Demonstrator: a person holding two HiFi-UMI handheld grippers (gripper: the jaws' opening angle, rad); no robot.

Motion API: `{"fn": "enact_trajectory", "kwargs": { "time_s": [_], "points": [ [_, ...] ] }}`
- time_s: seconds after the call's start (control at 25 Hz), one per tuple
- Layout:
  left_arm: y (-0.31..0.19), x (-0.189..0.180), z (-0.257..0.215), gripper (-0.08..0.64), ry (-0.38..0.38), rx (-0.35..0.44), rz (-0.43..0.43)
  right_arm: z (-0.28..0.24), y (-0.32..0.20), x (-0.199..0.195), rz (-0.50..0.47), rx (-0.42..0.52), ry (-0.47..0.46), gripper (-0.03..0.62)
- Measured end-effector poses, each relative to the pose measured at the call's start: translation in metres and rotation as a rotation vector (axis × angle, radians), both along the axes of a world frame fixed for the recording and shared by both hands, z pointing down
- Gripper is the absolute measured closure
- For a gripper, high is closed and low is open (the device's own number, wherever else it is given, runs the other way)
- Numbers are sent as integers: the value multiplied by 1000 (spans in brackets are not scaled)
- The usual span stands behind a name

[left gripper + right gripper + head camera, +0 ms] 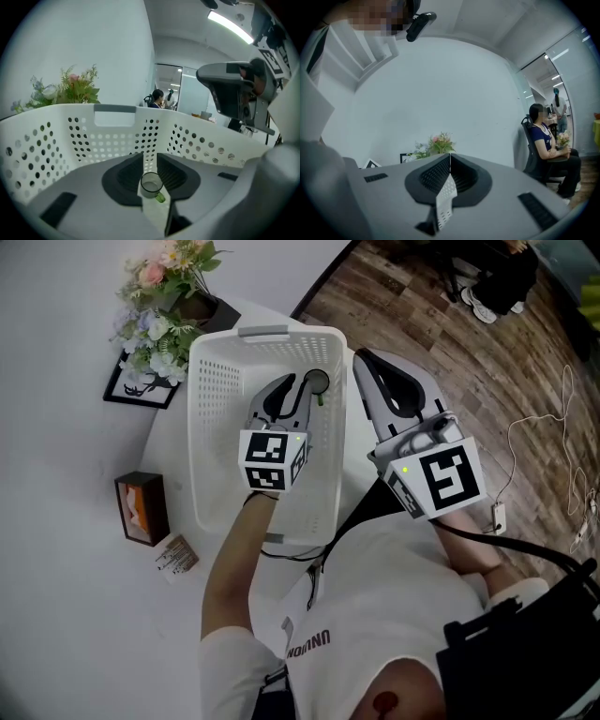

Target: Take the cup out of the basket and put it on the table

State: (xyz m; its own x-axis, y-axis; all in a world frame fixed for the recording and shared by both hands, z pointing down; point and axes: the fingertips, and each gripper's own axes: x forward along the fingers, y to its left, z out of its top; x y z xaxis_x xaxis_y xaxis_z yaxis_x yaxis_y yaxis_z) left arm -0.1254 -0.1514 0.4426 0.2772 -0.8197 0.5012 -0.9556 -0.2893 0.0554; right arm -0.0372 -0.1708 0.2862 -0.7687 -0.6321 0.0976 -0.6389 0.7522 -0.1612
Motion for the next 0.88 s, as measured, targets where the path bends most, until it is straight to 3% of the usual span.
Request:
{"fn": "enact_trajectory", "kwargs": {
  "time_s": [0.88],
  "points": [
    [11, 19, 72, 405, -61, -182, 77, 9, 2, 5, 20, -21, 5, 572]
  ]
}}
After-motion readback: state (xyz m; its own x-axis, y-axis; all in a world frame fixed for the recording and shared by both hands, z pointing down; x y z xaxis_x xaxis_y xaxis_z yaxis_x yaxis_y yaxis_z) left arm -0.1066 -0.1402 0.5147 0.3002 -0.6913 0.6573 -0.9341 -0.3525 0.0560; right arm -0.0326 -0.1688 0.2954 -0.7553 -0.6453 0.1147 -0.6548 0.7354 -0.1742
